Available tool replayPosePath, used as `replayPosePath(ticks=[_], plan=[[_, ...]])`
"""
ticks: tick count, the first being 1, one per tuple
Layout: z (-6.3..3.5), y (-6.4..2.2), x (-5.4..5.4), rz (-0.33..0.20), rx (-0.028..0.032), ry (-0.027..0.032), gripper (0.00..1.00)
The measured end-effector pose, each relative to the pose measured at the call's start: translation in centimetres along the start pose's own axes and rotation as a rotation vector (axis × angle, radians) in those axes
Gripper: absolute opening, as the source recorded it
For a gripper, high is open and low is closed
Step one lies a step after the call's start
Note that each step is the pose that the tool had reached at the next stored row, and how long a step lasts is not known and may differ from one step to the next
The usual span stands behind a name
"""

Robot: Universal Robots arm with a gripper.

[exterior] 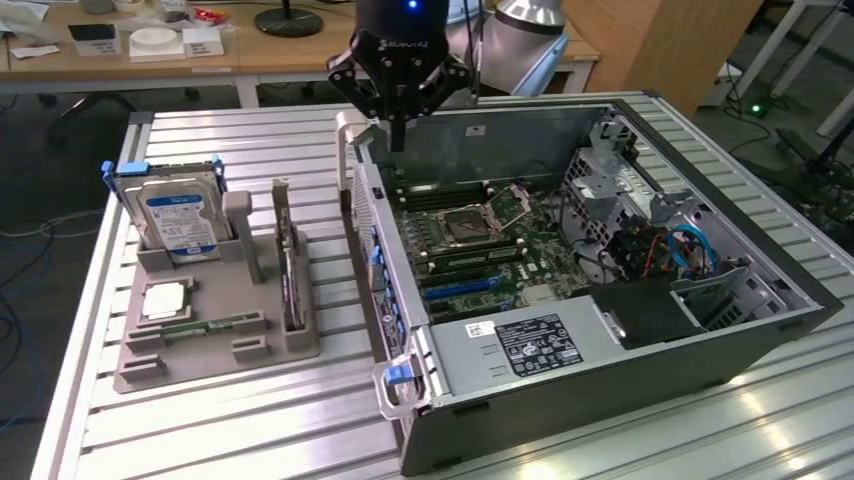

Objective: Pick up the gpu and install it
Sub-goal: 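Reach for the gpu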

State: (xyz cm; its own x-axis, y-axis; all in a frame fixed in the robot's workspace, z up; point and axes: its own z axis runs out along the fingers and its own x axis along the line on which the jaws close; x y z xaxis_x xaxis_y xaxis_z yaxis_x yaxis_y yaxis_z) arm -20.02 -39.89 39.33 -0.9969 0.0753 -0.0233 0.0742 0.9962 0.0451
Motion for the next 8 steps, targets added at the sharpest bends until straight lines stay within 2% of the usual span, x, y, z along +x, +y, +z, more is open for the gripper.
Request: replayPosePath(ticks=[8], plan=[[-0.01, -0.03, 0.46, 0.0, 0.0, 0.0, 0.11]])
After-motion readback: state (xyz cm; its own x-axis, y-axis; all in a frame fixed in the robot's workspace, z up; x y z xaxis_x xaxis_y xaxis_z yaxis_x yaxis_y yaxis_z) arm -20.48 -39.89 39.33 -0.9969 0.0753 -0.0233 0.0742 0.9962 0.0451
